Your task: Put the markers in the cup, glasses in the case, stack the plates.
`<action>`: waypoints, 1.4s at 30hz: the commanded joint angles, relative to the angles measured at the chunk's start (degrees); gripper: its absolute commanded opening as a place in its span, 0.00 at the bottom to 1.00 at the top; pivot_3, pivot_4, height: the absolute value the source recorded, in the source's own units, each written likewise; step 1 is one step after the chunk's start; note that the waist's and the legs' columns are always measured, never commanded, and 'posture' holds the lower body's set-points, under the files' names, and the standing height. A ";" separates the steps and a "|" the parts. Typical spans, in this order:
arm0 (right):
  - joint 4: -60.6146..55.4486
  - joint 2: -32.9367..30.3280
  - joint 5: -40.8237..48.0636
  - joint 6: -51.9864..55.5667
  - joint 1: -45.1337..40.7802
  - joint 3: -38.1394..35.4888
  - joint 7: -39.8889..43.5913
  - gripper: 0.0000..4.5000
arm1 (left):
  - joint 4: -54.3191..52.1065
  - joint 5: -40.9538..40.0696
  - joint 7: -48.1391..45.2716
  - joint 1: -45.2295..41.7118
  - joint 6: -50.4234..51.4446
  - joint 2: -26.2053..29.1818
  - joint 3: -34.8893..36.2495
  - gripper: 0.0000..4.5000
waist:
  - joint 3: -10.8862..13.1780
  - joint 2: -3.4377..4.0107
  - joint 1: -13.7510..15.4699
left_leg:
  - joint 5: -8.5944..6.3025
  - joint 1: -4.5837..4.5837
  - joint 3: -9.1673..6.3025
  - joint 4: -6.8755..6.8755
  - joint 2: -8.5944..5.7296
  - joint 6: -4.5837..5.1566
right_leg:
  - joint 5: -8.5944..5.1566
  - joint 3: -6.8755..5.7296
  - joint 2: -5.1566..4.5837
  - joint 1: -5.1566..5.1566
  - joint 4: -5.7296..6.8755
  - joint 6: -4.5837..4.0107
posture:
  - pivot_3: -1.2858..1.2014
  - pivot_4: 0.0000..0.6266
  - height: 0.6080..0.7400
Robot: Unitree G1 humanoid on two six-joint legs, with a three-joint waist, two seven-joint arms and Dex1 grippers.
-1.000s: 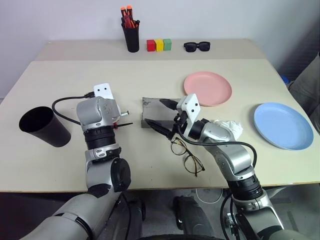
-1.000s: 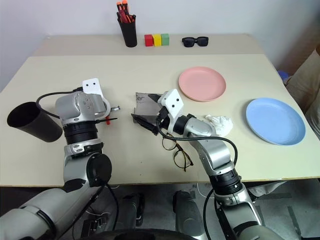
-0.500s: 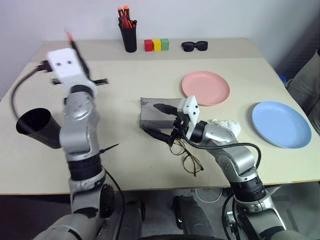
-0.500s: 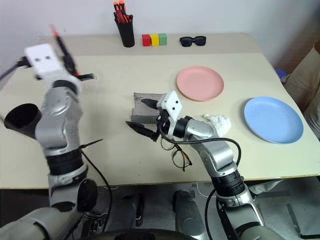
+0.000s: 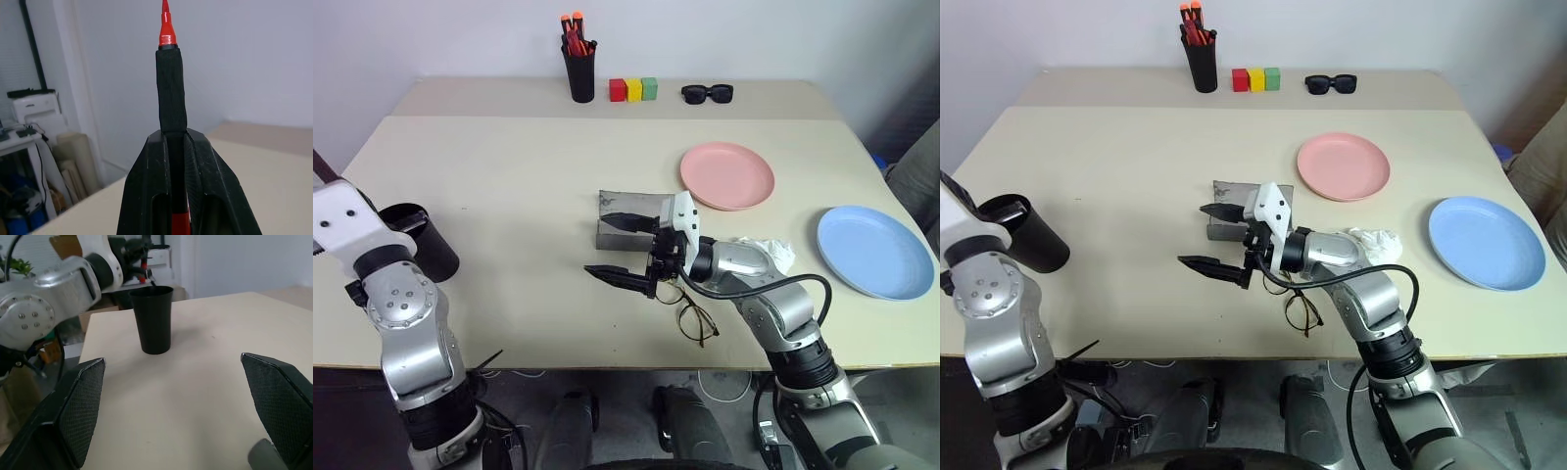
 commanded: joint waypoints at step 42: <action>-10.05 -18.09 -3.87 1.30 10.13 -11.77 -4.13 1.00 | 37.81 -15.20 -74.81 -28.74 -2.20 24.40 -44.70 0.71 | 0.04 0.09 -0.11 | -0.08 0.02 0.04 -0.08 0.03 0.14 | -0.13 -0.04 0.03 0.15 -0.29 -0.20 | 0.52 0.24 1.00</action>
